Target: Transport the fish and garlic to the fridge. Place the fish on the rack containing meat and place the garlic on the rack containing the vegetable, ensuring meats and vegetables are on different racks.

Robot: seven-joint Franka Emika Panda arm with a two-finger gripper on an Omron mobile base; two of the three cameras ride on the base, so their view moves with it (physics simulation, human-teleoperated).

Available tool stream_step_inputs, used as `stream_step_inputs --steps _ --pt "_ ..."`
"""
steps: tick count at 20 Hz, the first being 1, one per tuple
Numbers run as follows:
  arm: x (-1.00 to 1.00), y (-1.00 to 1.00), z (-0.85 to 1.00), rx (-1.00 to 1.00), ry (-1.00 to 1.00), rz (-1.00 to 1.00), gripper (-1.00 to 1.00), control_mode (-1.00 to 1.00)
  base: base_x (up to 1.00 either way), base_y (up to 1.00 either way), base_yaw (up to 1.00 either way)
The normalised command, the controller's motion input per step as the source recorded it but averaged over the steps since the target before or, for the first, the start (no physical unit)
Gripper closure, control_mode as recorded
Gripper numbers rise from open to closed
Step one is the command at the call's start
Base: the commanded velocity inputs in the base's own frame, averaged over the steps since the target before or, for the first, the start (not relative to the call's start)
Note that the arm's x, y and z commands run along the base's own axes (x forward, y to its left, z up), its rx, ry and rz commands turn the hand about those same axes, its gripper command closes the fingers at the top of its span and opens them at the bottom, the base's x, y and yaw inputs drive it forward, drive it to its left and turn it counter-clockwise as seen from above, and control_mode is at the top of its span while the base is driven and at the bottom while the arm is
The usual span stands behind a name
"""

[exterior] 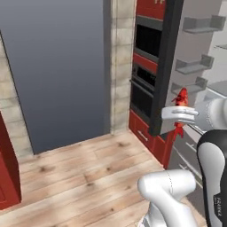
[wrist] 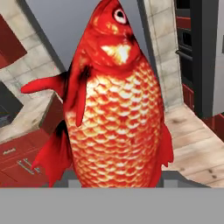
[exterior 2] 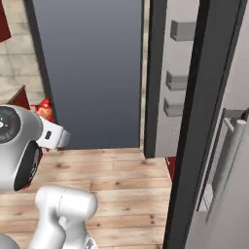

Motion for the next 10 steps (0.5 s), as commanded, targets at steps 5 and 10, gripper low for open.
stream_step_inputs --steps 5,10 --pt "0.0 0.0 0.0 0.0 0.0 0.0 1.0 1.0 1.0 0.87 -0.62" --pt "0.0 0.0 0.0 0.0 0.0 0.0 1.0 1.0 0.11 0.39 -0.63"
